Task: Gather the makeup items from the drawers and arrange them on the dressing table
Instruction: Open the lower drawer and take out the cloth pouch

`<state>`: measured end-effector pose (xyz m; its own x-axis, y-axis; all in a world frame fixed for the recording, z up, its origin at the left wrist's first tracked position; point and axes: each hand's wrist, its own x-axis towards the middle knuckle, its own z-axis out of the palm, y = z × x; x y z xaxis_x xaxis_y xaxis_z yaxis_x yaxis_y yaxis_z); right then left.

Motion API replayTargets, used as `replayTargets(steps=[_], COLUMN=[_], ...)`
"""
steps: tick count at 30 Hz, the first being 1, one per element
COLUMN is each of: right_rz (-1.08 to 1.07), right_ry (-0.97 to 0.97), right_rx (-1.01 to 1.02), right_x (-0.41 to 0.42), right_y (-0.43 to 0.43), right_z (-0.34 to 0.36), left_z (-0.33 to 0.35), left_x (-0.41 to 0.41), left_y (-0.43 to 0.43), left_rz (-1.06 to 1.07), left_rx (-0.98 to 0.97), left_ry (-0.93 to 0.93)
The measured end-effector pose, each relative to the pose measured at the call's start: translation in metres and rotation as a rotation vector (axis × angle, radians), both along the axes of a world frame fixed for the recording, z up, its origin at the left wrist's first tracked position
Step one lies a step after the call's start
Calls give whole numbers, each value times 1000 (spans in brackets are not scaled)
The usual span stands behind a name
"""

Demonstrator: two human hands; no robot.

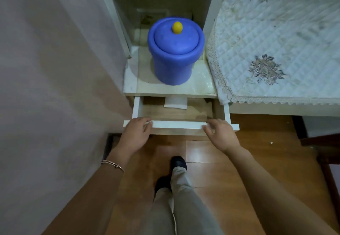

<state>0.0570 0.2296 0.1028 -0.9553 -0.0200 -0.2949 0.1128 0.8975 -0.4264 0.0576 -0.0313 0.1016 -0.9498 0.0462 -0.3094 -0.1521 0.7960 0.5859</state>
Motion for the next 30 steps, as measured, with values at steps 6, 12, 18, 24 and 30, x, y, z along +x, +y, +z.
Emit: replayTargets(steps=[6, 12, 18, 24, 30], right_rz=[-11, -70, -101, -104, -72], right_ry=[-110, -148, -186, -235, -339], right_rx=[-22, -31, -74, -71, 29], right_x=[48, 101, 119, 116, 96], right_y=[3, 2, -3, -3, -5], right_z=[7, 7, 9, 11, 8], left_z=[2, -5, -3, 0, -4], left_x=[42, 103, 123, 122, 134], left_y=[-4, -1, -5, -12, -11], left_rz=[12, 50, 67, 41, 91], left_rx=[-47, -108, -22, 24, 76], left_ry=[-28, -11, -24, -52, -46])
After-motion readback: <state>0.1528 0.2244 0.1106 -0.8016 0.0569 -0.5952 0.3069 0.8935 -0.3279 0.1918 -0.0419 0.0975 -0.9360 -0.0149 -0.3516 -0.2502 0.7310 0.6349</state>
